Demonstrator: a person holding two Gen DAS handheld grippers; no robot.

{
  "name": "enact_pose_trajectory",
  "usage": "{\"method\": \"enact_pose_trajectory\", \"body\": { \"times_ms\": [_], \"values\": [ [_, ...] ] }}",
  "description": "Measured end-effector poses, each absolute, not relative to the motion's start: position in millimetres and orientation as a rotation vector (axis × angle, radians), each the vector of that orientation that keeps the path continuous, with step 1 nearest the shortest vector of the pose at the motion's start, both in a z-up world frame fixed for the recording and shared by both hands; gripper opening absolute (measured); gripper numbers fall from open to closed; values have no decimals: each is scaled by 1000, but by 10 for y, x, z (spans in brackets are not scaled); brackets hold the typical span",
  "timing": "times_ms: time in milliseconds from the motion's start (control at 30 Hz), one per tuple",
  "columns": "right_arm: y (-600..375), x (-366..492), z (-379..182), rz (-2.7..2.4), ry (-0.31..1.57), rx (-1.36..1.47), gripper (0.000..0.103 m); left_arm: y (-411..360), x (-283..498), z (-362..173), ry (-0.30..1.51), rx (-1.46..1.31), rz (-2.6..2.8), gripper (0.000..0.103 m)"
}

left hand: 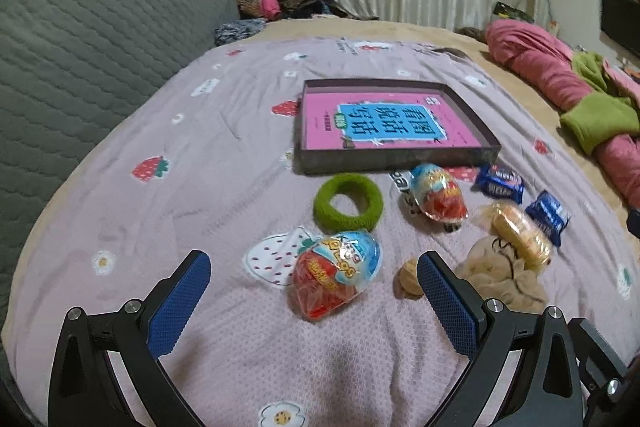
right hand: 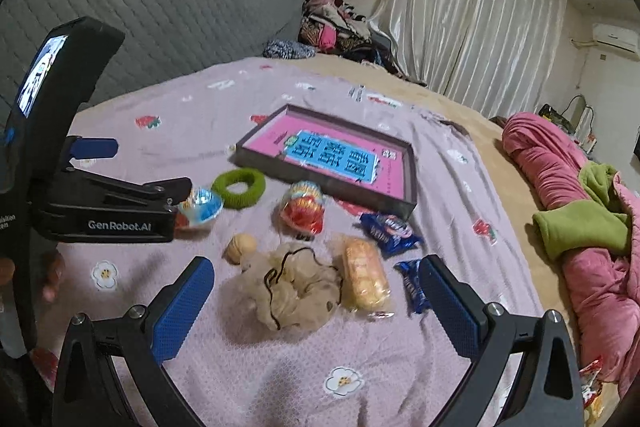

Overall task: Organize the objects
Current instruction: 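Move both tools toward the Kinder Joy egg and mesh pouch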

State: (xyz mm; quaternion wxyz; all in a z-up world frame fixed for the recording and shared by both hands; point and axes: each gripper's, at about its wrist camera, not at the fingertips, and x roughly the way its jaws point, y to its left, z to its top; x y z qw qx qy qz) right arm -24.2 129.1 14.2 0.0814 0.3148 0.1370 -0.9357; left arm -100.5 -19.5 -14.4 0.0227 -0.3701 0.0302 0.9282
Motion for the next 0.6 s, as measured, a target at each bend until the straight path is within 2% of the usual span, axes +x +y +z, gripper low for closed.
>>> {"method": "enact_pose_trajectory", "body": {
  "times_ms": [200, 600],
  "values": [
    [1271, -324, -53, -2769, 421, 994, 103, -146, -1119, -380, 243, -1076, 2793, 103],
    [1185, -571, -396, -2748, 482, 1101, 103, -166, -1345, -693, 181, -1122, 2711, 103]
  ]
}}
